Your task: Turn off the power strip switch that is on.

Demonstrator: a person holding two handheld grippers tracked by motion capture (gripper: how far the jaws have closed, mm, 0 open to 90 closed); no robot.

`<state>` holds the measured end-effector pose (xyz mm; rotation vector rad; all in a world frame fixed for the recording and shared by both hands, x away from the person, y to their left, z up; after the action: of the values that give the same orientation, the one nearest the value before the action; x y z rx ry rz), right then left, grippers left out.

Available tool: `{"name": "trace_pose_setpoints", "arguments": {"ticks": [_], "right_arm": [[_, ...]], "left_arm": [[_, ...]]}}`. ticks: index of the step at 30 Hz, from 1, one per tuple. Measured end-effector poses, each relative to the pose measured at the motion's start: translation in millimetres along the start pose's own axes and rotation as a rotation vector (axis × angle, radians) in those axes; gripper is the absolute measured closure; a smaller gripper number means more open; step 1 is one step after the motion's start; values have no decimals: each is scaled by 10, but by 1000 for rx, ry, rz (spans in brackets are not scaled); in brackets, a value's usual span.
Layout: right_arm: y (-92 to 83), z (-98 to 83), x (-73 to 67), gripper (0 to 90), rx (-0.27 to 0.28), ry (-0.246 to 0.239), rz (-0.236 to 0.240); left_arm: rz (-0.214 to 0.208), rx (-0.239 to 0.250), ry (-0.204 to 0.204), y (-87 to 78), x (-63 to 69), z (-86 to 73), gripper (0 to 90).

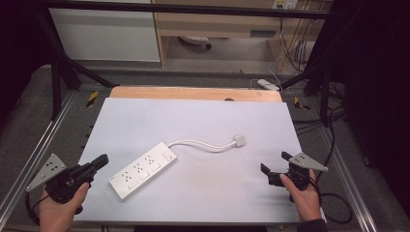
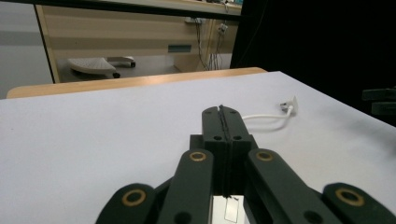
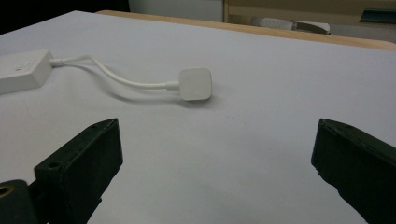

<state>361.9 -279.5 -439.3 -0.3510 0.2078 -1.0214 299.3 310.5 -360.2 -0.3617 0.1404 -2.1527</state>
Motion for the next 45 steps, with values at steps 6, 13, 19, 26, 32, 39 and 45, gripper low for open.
{"name": "trace_pose_setpoints", "arguments": {"ticks": [6, 13, 19, 26, 32, 39, 45], "right_arm": [[5, -3, 1, 24, -1, -4, -2], [5, -5, -8, 24, -4, -1, 1], [6, -6, -8, 24, -5, -3, 2], [8, -7, -6, 24, -6, -3, 3], [15, -10, -8, 24, -8, -4, 3], [25, -12, -18, 24, -15, -10, 6], [19, -10, -17, 24, -14, -4, 6]], "left_arm": [[0, -36, 2, 21, 8, -22, 899], [2, -68, -1, 32, 9, -54, 899], [2, -103, 2, 63, 12, -83, 899], [-1, -167, 10, 136, 21, -151, 899], [-8, -216, 15, 198, 26, -206, 899], [-19, -260, 19, 259, 38, -256, 899], [-25, -296, 20, 294, 36, -298, 899]]}}
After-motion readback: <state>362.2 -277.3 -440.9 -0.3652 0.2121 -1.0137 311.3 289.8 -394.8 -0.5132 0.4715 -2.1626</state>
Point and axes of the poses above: each handheld gripper's, and its own axes: y roughly forward along the jaws, z roughly out of its top, x roughly to its right, the point moved 2 cm from there along y, roughly forward along the jaws, and after that the axes turned 4 degrees about -y, right-handed, at the moved point
